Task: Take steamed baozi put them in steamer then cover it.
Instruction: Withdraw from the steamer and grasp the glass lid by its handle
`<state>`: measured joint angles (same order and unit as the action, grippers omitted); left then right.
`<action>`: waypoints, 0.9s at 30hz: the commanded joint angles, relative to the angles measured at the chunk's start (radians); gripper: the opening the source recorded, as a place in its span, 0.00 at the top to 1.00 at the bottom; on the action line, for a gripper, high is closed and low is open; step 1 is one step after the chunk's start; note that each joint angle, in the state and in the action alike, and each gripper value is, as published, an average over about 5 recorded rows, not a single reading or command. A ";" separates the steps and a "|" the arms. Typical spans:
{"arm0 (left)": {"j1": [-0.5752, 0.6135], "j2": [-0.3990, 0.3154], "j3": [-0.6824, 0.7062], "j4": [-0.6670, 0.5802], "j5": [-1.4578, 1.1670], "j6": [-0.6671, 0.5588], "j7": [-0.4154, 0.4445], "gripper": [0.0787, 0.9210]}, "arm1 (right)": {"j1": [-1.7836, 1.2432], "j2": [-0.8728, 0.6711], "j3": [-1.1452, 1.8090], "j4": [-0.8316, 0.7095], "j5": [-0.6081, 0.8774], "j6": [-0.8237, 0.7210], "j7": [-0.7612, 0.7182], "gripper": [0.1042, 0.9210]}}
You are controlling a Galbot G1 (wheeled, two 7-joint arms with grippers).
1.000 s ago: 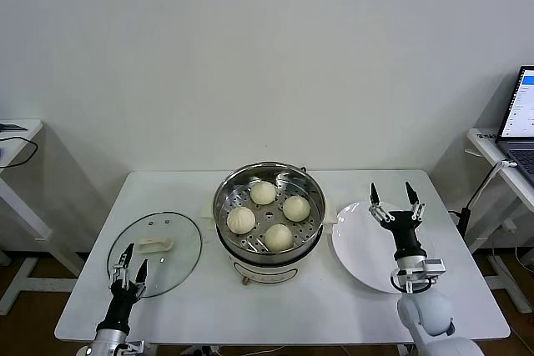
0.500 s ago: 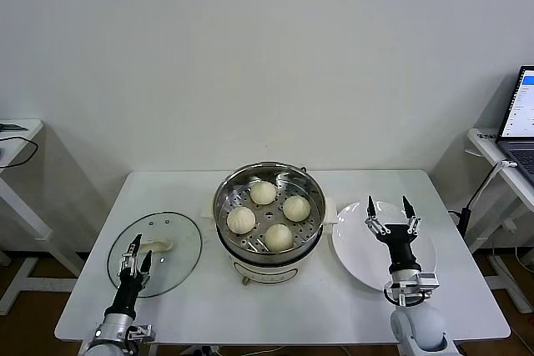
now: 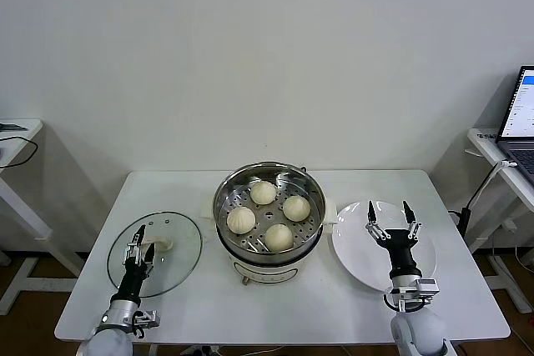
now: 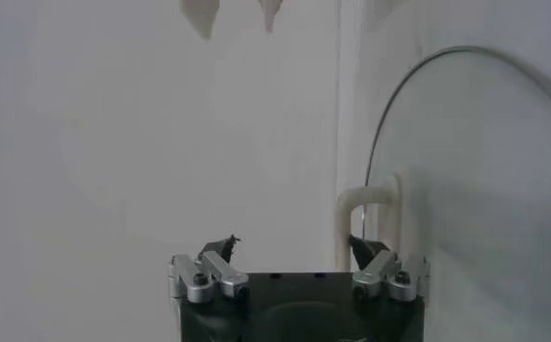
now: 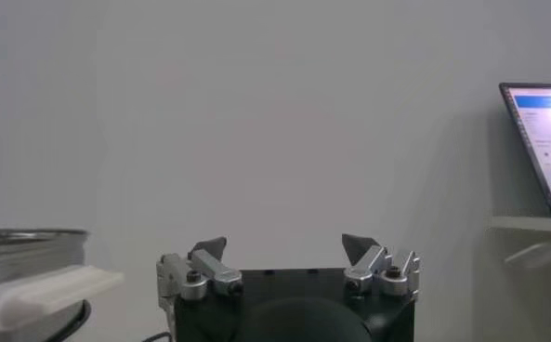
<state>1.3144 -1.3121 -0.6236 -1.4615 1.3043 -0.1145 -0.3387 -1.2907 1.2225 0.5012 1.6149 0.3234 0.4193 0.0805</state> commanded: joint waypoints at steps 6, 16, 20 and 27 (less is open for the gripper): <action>-0.078 -0.001 0.009 0.077 0.006 0.007 0.008 0.12 | -0.003 0.014 0.000 0.000 -0.016 0.001 -0.001 0.12; -0.086 0.002 0.008 0.098 0.002 0.001 0.024 0.20 | -0.001 0.012 0.002 0.006 -0.022 0.001 0.001 0.12; -0.084 -0.001 0.007 0.099 0.006 -0.002 0.025 0.34 | 0.000 0.017 0.001 0.005 -0.025 0.001 0.001 0.12; -0.082 0.000 0.002 0.106 0.008 -0.012 0.026 0.57 | 0.001 0.025 0.004 0.005 -0.029 0.004 0.003 0.12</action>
<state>1.2375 -1.3145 -0.6191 -1.3647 1.3115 -0.1204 -0.3136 -1.2906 1.2438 0.5029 1.6190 0.2972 0.4216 0.0827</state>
